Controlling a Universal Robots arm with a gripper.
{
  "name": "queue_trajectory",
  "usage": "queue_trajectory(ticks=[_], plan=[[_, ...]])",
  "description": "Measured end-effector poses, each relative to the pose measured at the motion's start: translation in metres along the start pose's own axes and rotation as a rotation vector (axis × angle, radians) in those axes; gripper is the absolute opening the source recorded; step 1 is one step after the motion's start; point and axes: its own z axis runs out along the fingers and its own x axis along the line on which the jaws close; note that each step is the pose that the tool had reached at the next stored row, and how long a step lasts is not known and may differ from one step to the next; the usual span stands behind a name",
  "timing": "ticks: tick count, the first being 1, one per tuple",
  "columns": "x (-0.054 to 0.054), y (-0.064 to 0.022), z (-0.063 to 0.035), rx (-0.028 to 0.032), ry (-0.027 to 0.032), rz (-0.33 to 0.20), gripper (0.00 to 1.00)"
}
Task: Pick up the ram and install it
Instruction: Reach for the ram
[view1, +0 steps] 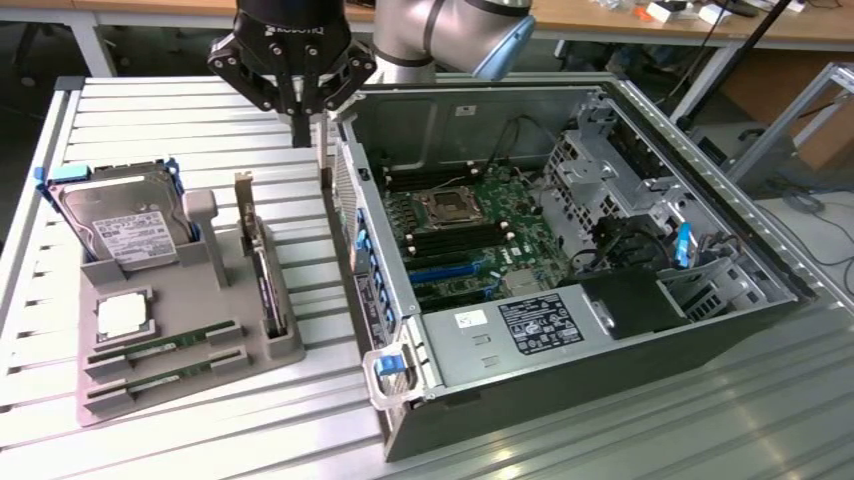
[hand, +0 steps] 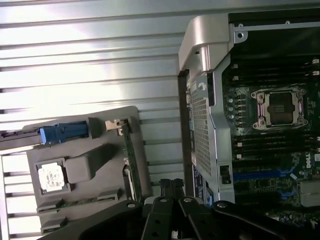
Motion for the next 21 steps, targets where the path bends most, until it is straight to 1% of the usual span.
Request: queue_trajectory(ticks=[4, 13, 21], plan=[[0.007, -0.0005, -0.0002, 0.0001, 0.0, 0.0, 0.1], [0.015, -0.0011, -0.0004, 0.0, 0.0, 0.0, 0.1], [0.024, -0.0018, -0.0007, 0.0, 0.0, 0.0, 0.1]])
